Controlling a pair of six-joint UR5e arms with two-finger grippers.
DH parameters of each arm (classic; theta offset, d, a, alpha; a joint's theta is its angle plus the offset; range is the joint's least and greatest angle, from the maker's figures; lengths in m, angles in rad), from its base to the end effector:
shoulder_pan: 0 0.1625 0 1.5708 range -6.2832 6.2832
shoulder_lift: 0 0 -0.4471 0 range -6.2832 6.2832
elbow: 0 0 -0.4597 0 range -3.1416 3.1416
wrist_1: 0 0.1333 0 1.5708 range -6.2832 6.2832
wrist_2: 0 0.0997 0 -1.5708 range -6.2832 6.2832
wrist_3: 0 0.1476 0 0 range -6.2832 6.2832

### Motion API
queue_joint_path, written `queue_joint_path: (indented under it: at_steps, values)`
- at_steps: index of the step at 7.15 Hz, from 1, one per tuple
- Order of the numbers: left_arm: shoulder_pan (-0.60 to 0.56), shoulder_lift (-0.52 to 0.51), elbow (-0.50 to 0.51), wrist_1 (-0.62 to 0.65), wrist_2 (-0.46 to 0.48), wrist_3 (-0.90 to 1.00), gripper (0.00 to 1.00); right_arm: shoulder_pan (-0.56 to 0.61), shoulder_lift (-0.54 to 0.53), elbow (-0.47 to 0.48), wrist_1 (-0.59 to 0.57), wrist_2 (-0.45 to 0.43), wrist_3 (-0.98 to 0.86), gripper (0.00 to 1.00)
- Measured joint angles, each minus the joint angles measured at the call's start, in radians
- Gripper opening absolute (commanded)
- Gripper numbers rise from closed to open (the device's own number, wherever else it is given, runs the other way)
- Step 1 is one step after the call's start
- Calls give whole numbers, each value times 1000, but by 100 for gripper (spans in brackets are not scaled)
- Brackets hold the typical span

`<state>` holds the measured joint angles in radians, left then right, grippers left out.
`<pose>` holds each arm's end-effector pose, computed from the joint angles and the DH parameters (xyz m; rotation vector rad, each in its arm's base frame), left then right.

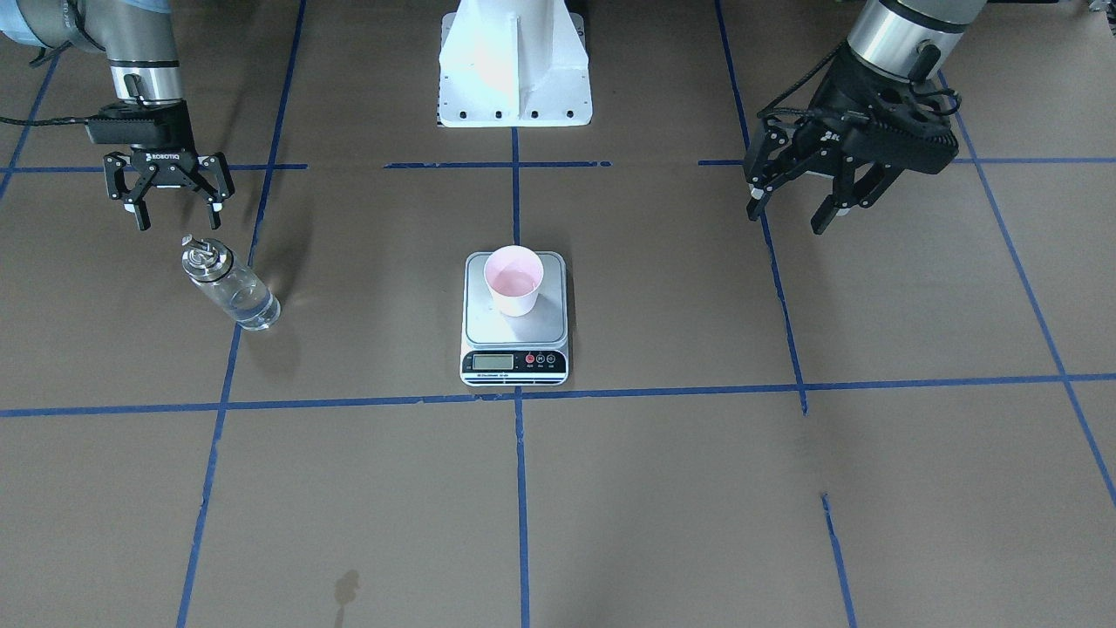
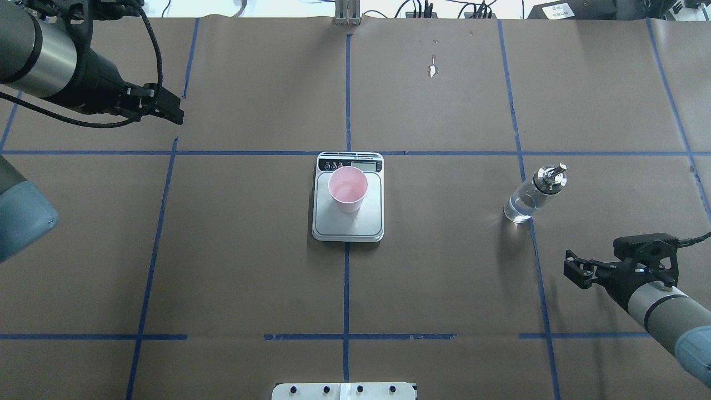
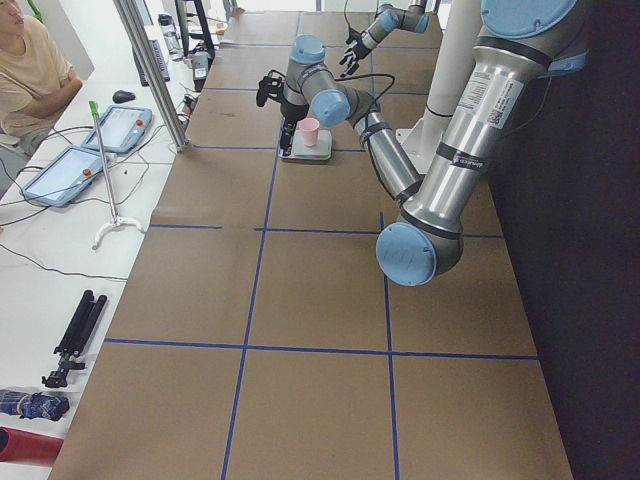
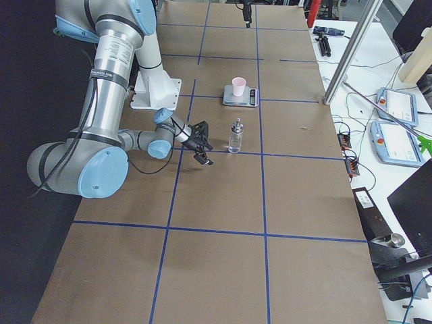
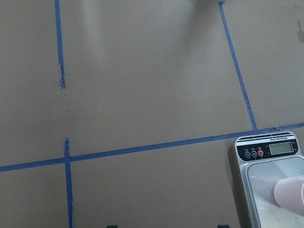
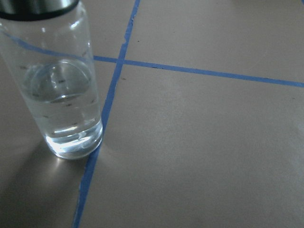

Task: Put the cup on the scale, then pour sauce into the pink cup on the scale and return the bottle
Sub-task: 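Open the right gripper and pull it back from the bottle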

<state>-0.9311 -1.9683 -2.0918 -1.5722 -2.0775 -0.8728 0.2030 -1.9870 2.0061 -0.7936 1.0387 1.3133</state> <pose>0.3178 -0.5304 0.2083 0.3309 0.9569 0.0201 -0.3885 -0.2925 0.5803 0.6669 -0.6411 0.1612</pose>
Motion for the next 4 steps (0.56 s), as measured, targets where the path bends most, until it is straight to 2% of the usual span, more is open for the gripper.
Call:
queue_joint_path:
  at_steps: [2,3,4]
  values:
    - [0,1,11,-2,2,15,76,88,-37,-15,25,124,-81,100]
    - [-1,3,20,-3,5,39,76,181,-40,-26,28,229,-168,100]
    - [-6,6,38,-4,7,86,76,327,-37,-44,29,382,-308,100]
